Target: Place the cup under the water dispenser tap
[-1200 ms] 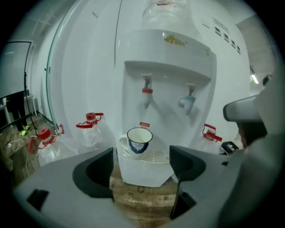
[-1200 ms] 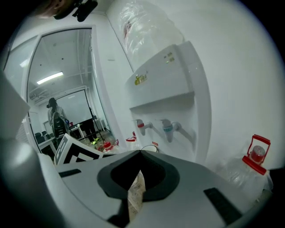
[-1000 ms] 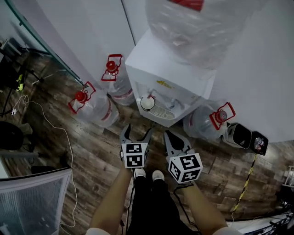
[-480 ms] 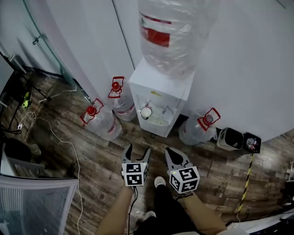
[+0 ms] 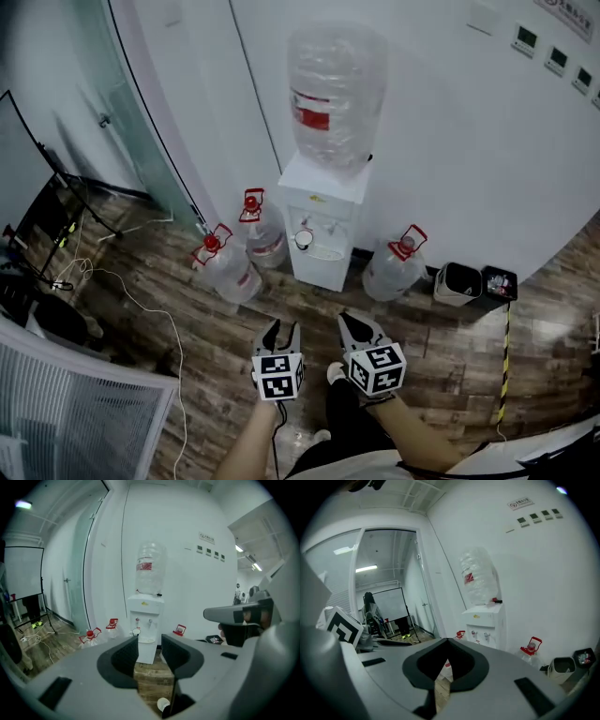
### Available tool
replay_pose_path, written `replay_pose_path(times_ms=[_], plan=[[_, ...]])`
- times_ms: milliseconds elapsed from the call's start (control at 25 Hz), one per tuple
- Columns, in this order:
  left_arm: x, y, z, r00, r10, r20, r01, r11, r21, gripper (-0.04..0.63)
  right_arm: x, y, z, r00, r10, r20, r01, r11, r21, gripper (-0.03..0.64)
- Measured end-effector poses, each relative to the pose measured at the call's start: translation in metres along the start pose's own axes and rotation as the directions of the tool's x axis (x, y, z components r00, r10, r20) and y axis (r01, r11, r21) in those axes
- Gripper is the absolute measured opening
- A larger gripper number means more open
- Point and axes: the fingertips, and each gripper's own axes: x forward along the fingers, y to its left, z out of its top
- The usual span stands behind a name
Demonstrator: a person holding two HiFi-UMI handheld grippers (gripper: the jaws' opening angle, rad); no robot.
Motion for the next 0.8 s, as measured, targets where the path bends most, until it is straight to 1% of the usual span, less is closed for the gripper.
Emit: replay_pose_path(times_ms=[80,160,280,480,640,800], plan=[[-0.035,-0.009,0.011,1.0,0.011,0.021,-0.011,1.0,0.013,0.165,-0.028,0.019,0.01,1.0,0.011,0.011,-0.011,1.0,-0.009,0.021],[-0.067,-0.017,0.026,0.998,0.024,0.057,-0.026,0.999,0.035,0.117,-0.053,0.037,0.021,0.999,0.027,0.027,-0.027,1.0,-0.012,0.021],[-0.107,-0.028,0.049,0.993,0.029,0.113,-0.036,0.998,0.058,0.077,-0.084,0.058,0.038,0.997,0.047,0.054,-0.045,0.999,-0.025,0.021],[-0.158,-0.045,0.076,0.986,0.015,0.168,-0.024,0.998,0.055,0.057,-0.124,0.073,0.067,0.996,0.038,0.085,-0.035,0.999,-0.029,0.021],[-0.177,-0.058,0.072,0.985,-0.008,0.17,0.002,1.0,0.03,0.051,-0.143,0.078,0.084,0.994,0.044,0.104,-0.038,0.998,-0.054,0.02],[-0.186,-0.056,0.068,0.987,0.021,0.161,-0.028,0.999,0.044,0.051,-0.153,0.083,0.094,0.992,0.052,0.117,-0.044,0.997,-0.069,0.021]])
